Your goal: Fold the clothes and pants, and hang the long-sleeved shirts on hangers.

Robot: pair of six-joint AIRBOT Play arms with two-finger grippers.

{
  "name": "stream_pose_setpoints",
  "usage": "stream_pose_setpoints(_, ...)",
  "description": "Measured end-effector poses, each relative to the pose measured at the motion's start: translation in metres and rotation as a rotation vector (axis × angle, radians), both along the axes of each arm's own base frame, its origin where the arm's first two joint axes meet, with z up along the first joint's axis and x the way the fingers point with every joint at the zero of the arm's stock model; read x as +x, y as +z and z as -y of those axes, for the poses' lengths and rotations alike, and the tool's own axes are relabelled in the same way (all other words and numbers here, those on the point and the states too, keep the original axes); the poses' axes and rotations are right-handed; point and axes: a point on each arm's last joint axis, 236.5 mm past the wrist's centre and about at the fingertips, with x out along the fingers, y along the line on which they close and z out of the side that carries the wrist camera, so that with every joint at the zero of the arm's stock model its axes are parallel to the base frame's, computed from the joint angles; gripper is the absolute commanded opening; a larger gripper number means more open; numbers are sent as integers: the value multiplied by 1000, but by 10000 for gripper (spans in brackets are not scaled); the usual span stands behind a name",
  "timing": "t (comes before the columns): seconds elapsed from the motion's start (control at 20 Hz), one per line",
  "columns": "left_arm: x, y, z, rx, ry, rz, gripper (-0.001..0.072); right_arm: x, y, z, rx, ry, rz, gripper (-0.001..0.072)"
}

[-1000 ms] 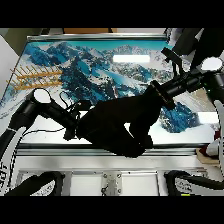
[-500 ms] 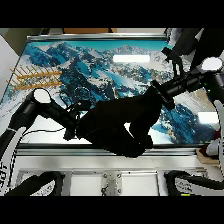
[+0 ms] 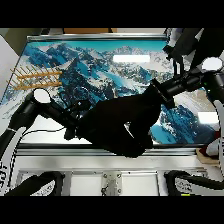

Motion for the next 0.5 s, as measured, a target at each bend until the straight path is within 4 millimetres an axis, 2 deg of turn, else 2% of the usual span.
stream_pose_setpoints(0.5,10,1,-3,40,151,-42,411,6,0,-1,3,-25,7,12)
